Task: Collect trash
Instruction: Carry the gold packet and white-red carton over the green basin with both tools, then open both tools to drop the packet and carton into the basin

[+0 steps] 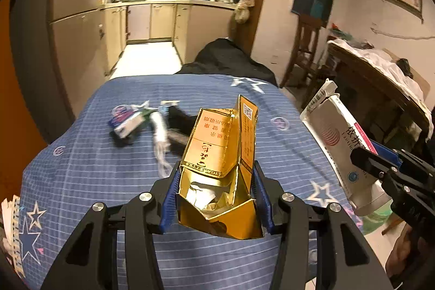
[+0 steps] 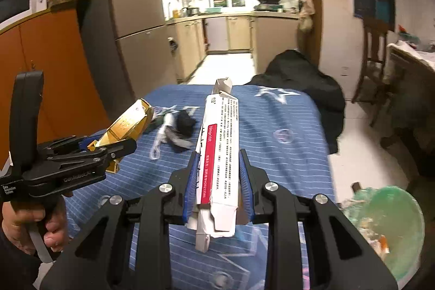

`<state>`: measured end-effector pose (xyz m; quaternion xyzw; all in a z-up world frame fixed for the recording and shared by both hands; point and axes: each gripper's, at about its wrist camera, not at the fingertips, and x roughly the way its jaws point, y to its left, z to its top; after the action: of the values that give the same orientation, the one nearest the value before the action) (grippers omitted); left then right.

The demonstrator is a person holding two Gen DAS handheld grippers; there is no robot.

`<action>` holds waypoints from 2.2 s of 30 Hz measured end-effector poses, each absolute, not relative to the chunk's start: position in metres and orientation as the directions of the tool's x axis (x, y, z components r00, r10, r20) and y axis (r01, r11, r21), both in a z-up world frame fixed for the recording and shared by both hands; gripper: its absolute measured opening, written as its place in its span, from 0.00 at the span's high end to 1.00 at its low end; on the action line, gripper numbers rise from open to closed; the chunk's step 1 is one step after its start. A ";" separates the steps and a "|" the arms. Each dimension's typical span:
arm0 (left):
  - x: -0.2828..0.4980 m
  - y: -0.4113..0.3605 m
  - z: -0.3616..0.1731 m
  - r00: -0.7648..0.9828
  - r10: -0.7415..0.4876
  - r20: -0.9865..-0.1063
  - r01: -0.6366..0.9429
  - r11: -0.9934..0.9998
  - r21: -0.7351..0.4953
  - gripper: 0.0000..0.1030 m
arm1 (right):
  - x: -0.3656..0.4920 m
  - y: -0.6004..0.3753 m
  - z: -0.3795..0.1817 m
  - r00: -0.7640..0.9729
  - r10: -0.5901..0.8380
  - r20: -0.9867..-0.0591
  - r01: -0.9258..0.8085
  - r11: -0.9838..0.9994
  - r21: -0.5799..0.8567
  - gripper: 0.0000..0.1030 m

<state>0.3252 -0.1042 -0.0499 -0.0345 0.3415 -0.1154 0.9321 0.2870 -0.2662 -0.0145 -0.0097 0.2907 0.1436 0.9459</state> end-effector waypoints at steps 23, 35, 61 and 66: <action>0.323 -0.372 -0.030 0.591 -0.479 -0.649 0.541 0.832 -0.123 0.51 | 0.252 -0.473 0.000 0.803 -0.066 -0.592 0.095 0.995 0.017 0.74; 0.343 -0.481 -0.058 0.471 -0.509 -0.720 0.637 0.761 -0.121 0.51 | 0.254 -0.563 -0.032 0.697 -0.112 -0.708 0.211 0.976 0.053 0.74; 0.382 -0.552 -0.151 0.322 -0.444 -0.836 0.655 0.742 -0.142 0.51 | 0.275 -0.616 -0.091 0.554 -0.083 -0.828 0.239 0.969 0.063 0.74; 0.384 -0.555 -0.156 0.322 -0.439 -0.839 0.652 0.745 -0.140 0.51 | 0.276 -0.621 -0.094 0.553 -0.077 -0.830 0.238 0.969 0.068 0.74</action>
<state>0.3836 -0.5547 -0.1560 0.1122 0.4734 -0.3387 0.8054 0.2760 -0.6207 -0.0939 0.0865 0.4642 -0.0899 0.8769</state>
